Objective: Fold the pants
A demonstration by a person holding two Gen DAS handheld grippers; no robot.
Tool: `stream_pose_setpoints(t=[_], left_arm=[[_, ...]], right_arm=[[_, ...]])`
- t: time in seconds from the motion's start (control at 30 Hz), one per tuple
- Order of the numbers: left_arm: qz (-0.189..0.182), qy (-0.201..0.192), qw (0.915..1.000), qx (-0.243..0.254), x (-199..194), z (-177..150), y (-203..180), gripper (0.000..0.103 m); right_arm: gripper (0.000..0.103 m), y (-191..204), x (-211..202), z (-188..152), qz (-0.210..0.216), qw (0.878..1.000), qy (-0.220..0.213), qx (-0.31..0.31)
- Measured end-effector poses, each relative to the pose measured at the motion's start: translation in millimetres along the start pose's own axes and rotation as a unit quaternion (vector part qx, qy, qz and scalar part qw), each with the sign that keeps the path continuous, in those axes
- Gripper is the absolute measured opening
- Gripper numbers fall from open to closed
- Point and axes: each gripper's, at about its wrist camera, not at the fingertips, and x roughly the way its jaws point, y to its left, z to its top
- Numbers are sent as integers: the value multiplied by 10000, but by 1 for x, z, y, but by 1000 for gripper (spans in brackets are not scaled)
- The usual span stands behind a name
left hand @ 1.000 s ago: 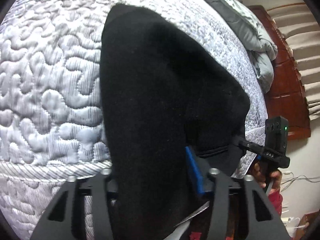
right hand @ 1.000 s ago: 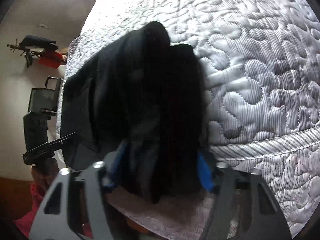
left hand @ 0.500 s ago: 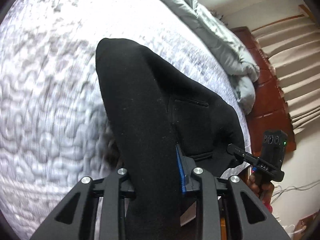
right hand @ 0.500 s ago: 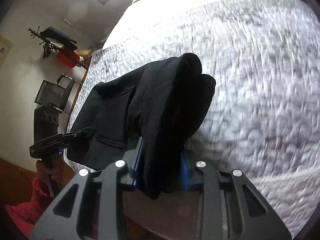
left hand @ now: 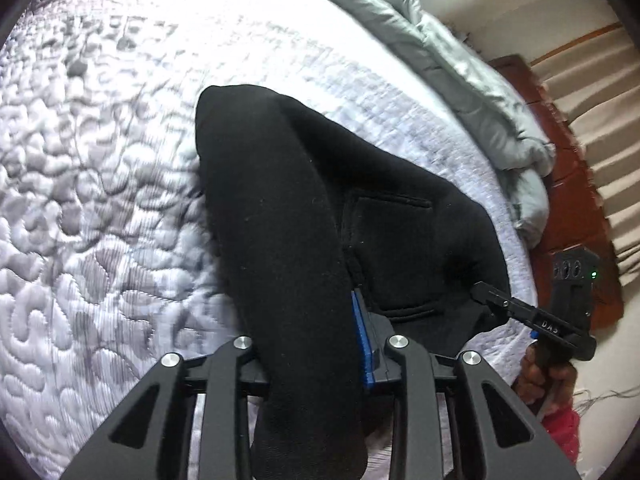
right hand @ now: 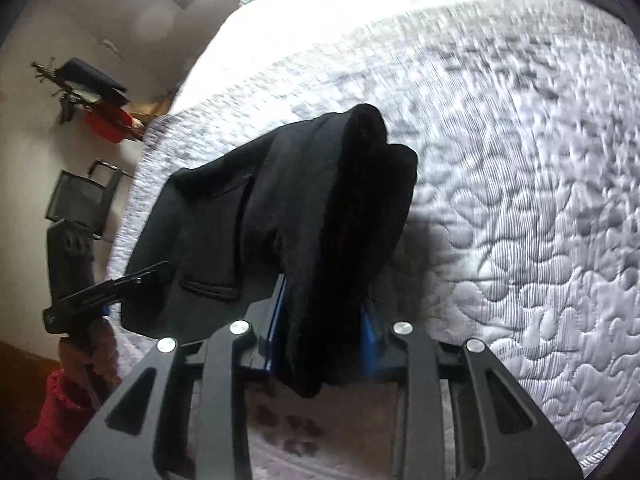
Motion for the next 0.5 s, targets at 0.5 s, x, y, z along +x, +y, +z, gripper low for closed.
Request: stream_pose_setpoints(t=[0.5], left_arm=[[481,-161,9978,429,-21,-39,44,70]], right_arm=[[72,-47,7,-44,408,9973,-247,563]])
